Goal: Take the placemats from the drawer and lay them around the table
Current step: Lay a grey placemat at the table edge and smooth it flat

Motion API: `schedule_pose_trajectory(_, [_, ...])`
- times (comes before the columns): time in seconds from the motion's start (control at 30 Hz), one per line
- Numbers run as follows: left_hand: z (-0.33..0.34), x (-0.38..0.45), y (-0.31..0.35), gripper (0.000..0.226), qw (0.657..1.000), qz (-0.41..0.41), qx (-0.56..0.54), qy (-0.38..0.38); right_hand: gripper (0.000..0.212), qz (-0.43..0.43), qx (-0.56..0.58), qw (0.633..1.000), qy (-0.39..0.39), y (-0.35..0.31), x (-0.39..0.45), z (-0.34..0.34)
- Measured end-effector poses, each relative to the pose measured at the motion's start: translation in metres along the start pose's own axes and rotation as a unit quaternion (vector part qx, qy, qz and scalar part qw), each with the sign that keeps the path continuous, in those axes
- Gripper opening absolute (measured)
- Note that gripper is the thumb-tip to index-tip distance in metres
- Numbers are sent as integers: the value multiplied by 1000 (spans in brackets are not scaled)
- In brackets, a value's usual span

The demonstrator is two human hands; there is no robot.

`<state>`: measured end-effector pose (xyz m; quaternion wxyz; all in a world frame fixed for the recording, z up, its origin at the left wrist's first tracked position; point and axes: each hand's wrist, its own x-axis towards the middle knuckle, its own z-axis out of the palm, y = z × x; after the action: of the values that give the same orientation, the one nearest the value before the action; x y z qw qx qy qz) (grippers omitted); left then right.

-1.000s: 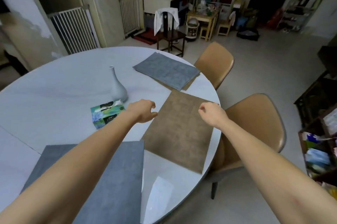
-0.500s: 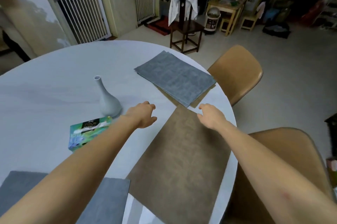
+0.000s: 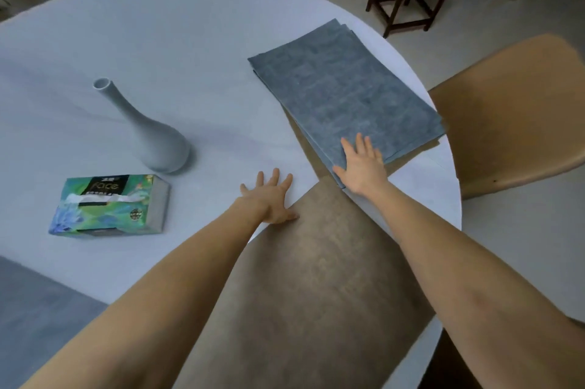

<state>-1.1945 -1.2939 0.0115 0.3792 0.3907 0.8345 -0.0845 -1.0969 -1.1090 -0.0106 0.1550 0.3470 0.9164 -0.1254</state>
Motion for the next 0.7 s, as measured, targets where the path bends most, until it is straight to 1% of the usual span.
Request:
schedule_pose_trajectory(0.1, [14, 6, 3, 102, 1000, -8, -14, -1, 70, -3, -8, 1000, -24, 6, 8, 5])
schedule_pose_trajectory(0.2, [16, 7, -1, 99, 999, 4, -31, 18, 65, -20, -21, 999, -16, 5, 9, 8])
schedule_pose_trajectory(0.33, [15, 6, -2, 97, 999, 4, -32, 23, 66, -47, -141, 989, -2, -11, 9, 2])
schedule_pose_trajectory(0.37, [15, 7, -2, 97, 999, 5, -28, 20, 61, -56, -159, 985, 16, -14, 9, -1])
schedule_pose_trajectory(0.4, [14, 7, -2, 97, 1000, 6, -25, 14, 50, -64, -169, 983, 38, -16, 10, -5])
schedule_pose_trajectory(0.47, [8, 7, -5, 95, 999, 7, -33, 0, 28, -61, -151, 983, 80, -15, 8, -18])
schedule_pose_trajectory(0.5, [3, 7, -7, 91, 999, 7, -47, 4, 24, -53, -132, 984, 107, -14, 7, -26])
schedule_pose_trajectory(0.53, [-3, 5, -9, 84, 997, 7, -67, 26, 23, -49, -116, 981, 145, -12, 3, -35])
schedule_pose_trajectory(0.57, [-10, 1, -9, 77, 994, 9, -87, 69, 23, -55, -104, 974, 193, -10, -4, -45])
schedule_pose_trajectory(0.63, [-23, -11, -6, 66, 975, 26, -111, 192, 26, -86, -93, 949, 289, -5, -19, -64])
schedule_pose_trajectory(0.7, [-36, -26, 1, 67, 947, 64, -111, 295, 30, -118, -93, 922, 358, 4, -40, -82])
